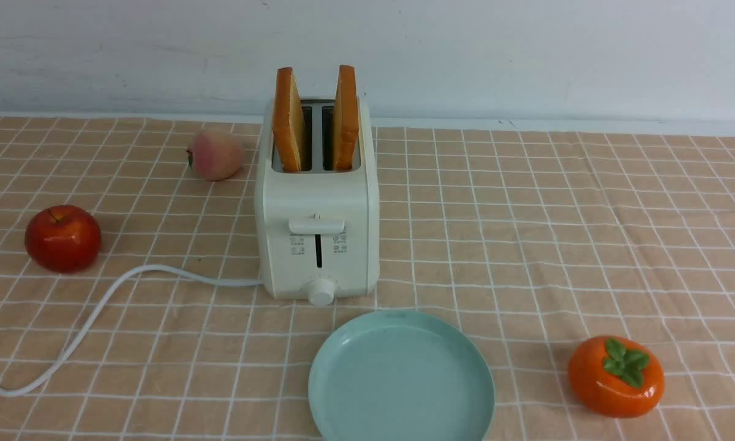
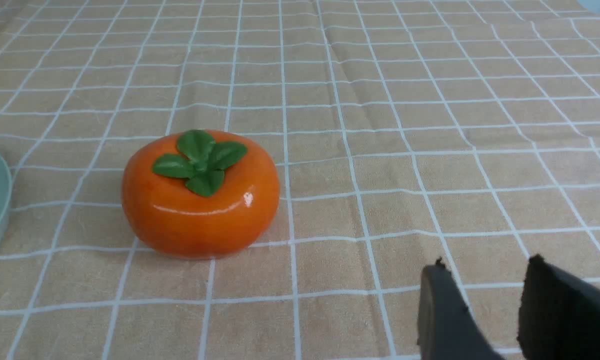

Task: Take toasted bread from bread machine on light coffee tablecloth place on plate.
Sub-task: 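Grasp the toast slice in the toaster and pull it up out of the slot with the right gripper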

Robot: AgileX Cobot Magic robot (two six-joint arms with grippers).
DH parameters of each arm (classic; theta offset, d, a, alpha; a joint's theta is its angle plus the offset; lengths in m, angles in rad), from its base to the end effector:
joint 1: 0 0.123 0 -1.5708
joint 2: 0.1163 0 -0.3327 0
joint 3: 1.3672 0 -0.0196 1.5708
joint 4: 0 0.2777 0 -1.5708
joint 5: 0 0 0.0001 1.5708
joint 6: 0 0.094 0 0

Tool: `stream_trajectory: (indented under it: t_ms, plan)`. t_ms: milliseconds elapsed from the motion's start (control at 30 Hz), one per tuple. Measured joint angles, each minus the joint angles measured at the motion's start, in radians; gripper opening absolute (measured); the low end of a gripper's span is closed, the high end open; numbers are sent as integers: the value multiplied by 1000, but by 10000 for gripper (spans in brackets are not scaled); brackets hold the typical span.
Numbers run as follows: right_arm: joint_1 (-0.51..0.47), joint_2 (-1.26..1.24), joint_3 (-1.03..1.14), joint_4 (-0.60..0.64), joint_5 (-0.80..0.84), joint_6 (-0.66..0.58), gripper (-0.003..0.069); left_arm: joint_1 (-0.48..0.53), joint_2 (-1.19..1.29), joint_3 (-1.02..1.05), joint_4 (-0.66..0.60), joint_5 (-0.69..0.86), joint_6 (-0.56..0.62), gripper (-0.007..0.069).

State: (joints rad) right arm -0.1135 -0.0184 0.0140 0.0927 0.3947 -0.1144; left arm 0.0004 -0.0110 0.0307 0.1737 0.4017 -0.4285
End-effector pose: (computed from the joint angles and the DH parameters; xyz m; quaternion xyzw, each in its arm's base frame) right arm 0.0335 -0.0004 0.1725 0.0235 0.8049 -0.0278 0.5923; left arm 0.0336 0.0064 0.1659 -0.1284 0.8028 -0.0504 0.5800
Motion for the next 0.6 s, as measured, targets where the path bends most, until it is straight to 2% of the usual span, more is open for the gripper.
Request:
stream_trajectory:
  t_ms: [400, 600]
  plan:
    - [0, 0, 0, -29, 0, 0, 239, 0, 0, 0, 25, 0, 0, 238]
    - [0, 0, 2, 18, -26, 0, 239, 0, 0, 0, 25, -35, 0, 238]
